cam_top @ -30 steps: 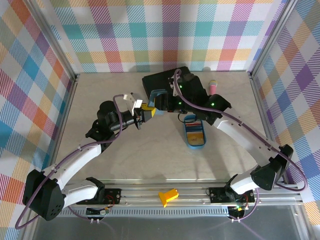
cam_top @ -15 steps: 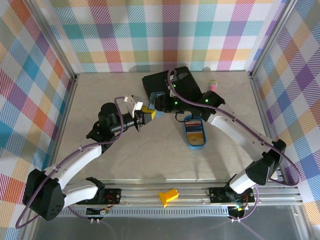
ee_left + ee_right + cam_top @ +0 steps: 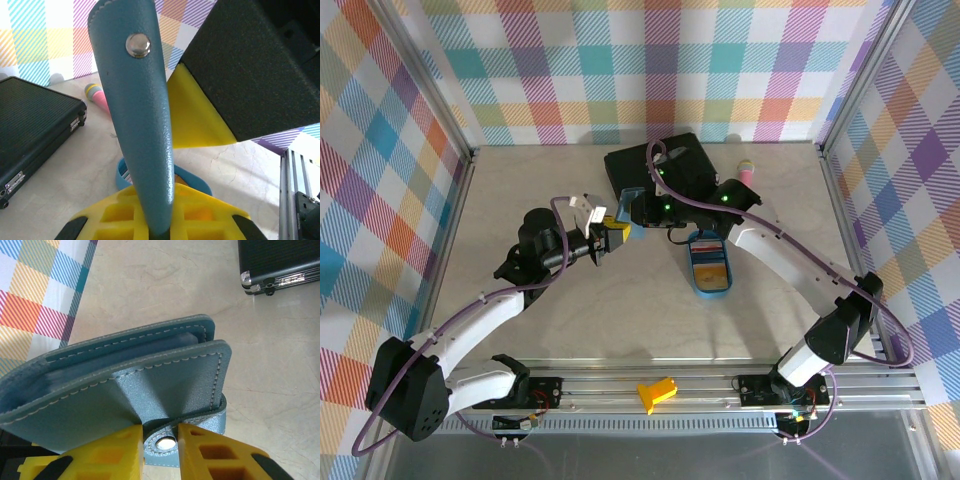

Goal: Put the credit cards into the card holder

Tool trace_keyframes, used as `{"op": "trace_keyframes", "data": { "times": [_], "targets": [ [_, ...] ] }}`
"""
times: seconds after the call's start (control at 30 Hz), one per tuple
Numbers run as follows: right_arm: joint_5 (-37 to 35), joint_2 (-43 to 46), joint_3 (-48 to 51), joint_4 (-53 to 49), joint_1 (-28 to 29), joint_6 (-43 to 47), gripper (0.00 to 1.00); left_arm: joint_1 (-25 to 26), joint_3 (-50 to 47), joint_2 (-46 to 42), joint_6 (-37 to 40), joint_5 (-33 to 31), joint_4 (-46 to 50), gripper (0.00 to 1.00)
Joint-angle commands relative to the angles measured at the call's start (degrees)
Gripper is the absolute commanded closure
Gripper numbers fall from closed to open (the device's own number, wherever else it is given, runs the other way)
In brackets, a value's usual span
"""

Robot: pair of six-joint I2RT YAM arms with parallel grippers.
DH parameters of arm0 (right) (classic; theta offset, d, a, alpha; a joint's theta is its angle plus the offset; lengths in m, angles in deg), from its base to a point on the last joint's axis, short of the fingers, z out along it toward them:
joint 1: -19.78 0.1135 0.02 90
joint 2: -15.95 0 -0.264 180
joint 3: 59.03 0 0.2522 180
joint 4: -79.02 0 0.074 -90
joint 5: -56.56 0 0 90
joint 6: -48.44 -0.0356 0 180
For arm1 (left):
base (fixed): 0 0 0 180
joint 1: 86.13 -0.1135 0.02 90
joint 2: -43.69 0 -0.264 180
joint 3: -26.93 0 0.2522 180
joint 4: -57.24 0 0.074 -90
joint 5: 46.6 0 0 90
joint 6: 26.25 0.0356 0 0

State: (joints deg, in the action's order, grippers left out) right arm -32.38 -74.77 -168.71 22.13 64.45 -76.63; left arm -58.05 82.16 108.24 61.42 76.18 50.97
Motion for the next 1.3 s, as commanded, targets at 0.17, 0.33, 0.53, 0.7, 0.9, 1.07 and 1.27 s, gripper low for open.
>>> {"op": "trace_keyframes", "data": {
  "times": [0.17, 0.33, 0.53, 0.7, 0.9, 1.07, 1.27],
  "targets": [
    [-3.2, -0.9, 0.3, -4.3, -0.6, 1.9, 0.94, 0.8, 1.3, -1.9, 0.4, 1.6, -5.8, 1.00],
    [-2.2, 3.8, 4.7, -4.7, -3.0, 2.1, 1.00, 0.1, 1.0, -1.7, -1.2, -0.8, -6.5, 1.00],
    [2.8, 14.8, 19.2, -3.1, -11.1, 3.1, 1.00, -0.8, 1.7, -0.7, -1.0, -0.3, -5.1, 1.00],
    [11.3, 23.5, 28.0, 4.5, -16.0, 7.2, 0.25, -1.0, 1.6, -0.3, -0.8, 1.3, -5.5, 1.00],
    [18.0, 28.1, 28.9, 7.7, -16.8, 16.0, 0.16, -0.9, 1.6, -0.2, -0.5, 2.3, -5.5, 1.00],
    [28.5, 28.4, 29.9, 14.8, -16.8, 17.0, 0.15, -0.9, 1.5, 0.3, 0.7, 4.3, -5.3, 1.00],
    [33.7, 23.6, 29.3, 22.3, -16.0, 9.7, 0.17, -0.9, 1.5, 0.4, 1.6, 6.3, -5.6, 1.00]
  ]
}}
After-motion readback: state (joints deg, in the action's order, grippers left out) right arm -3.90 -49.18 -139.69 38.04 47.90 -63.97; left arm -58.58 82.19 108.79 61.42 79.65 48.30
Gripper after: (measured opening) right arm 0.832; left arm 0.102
